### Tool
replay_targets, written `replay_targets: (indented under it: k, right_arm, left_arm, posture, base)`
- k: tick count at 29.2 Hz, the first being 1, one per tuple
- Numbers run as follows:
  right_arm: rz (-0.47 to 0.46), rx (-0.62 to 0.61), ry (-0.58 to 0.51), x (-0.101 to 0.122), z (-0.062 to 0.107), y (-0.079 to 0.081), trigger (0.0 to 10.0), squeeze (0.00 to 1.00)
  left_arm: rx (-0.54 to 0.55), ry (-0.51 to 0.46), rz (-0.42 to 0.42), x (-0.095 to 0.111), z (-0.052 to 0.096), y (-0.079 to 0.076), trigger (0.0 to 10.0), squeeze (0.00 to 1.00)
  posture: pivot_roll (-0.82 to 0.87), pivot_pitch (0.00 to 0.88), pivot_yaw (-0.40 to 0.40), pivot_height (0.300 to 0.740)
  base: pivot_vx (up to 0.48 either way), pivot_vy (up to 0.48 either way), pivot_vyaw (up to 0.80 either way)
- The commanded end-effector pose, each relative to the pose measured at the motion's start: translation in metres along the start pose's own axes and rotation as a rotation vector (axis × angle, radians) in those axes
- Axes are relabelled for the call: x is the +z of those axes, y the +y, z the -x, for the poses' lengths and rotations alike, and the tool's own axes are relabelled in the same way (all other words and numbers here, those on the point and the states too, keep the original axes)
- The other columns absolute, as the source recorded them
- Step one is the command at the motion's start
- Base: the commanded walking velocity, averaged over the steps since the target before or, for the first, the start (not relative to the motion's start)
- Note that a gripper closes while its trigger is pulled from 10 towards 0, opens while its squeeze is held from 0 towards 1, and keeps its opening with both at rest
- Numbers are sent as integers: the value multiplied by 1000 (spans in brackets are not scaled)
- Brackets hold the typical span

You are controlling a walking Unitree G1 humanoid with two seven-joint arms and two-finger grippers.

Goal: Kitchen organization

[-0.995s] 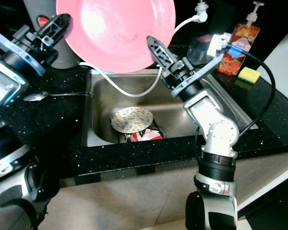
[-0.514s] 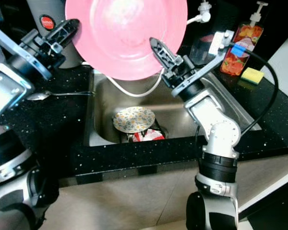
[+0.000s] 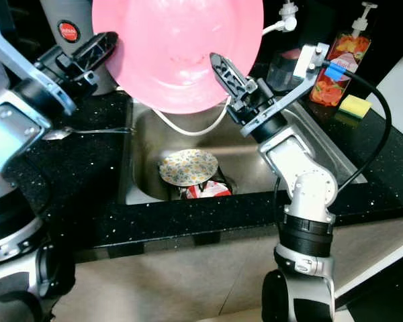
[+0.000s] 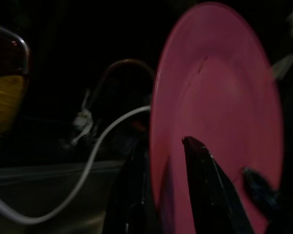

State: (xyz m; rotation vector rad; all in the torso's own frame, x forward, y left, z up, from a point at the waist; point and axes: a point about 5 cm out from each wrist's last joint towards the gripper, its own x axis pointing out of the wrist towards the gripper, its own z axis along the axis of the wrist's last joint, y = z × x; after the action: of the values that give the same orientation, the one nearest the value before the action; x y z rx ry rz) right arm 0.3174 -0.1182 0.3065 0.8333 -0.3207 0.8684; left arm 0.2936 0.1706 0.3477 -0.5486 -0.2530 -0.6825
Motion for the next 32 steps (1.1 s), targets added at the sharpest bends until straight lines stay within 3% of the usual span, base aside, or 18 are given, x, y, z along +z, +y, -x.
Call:
replay_targets:
  k: [1,6,10,12,15,21,32]
  right_arm:
    - [28,-45,19,-1,0,-4,10000,0]
    - [49,-123,-19,5,1,-13,10000,0]
    - [68,-159,-26,7,1,-18,10000,0]
    - [89,-185,-14,5,2,-22,10000,0]
    - [110,-207,2,1,3,-26,10000,0]
    - [134,-271,7,-4,6,-35,10000,0]
    - [207,-367,51,-14,12,-50,10000,0]
  left_arm:
    - [-64,-14,37,2,-3,-9,10000,0]
    - [-35,25,-11,14,9,0,10000,0]
    - [0,139,-65,10,17,6,10000,0]
    - [39,254,-166,5,24,11,10000,0]
    - [95,293,-281,5,25,17,10000,0]
    - [160,284,-385,15,25,26,10000,0]
    - [216,168,-411,33,24,34,10000,0]
  posture:
    - [113,0,-66,740]
    - [118,0,-67,740]
    - [118,0,-67,740]
    - [118,0,-67,740]
    - [135,0,-72,740]
    - [129,0,-61,740]
    - [124,0,-63,740]
  base:
    - [0,0,0]
    - [0,0,0]
    - [0,0,0]
    - [0,0,0]
    - [0,0,0]
    - [0,0,0]
    - [0,0,0]
